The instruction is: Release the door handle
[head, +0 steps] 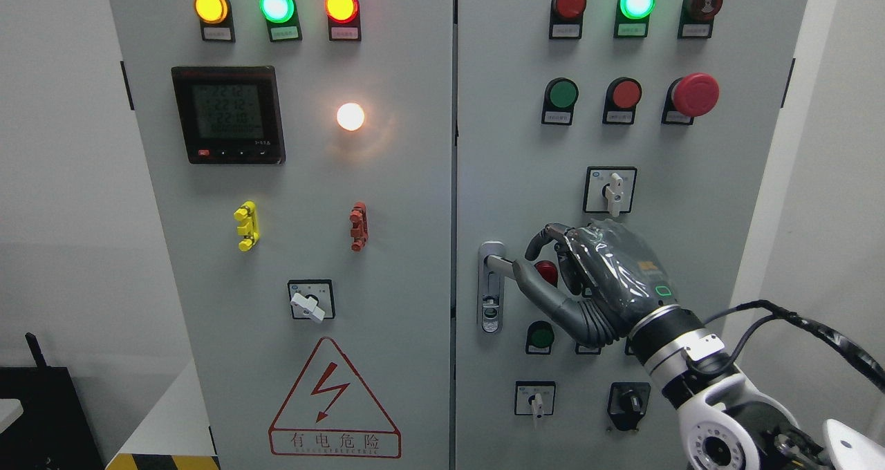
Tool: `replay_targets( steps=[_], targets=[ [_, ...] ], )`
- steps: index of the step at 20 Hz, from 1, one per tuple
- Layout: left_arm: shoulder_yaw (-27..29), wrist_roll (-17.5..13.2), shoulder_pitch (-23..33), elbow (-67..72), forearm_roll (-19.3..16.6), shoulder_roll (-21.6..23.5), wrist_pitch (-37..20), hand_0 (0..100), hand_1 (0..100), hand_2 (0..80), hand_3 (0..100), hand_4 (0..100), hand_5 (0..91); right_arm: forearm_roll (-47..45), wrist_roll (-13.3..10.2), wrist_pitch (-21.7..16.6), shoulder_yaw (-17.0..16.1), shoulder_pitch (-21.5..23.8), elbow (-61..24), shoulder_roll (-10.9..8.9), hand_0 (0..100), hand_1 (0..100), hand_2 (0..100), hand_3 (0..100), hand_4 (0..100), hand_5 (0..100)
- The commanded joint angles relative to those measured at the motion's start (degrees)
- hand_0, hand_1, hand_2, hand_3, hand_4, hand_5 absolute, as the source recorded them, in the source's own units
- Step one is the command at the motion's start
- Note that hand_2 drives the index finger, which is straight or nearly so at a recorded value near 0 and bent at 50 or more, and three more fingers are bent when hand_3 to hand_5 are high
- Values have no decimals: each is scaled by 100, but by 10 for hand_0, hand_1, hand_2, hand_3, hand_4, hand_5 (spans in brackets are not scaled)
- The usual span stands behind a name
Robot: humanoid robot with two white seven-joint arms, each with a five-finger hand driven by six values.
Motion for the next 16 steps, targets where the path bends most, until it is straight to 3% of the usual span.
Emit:
replay_targets(
  steps=[1,16],
  targets=[
    [0,5,176,-176,1,0,-3,120,389,0,0,0,0,-11,-1,1,3,15,49,11,485,75,433,1000,1000,1000],
    [0,5,176,-176,1,0,-3,120,389,0,0,0,0,-11,-1,1,3,15,49,29,490,82,450,1000,1000,1000]
  ],
)
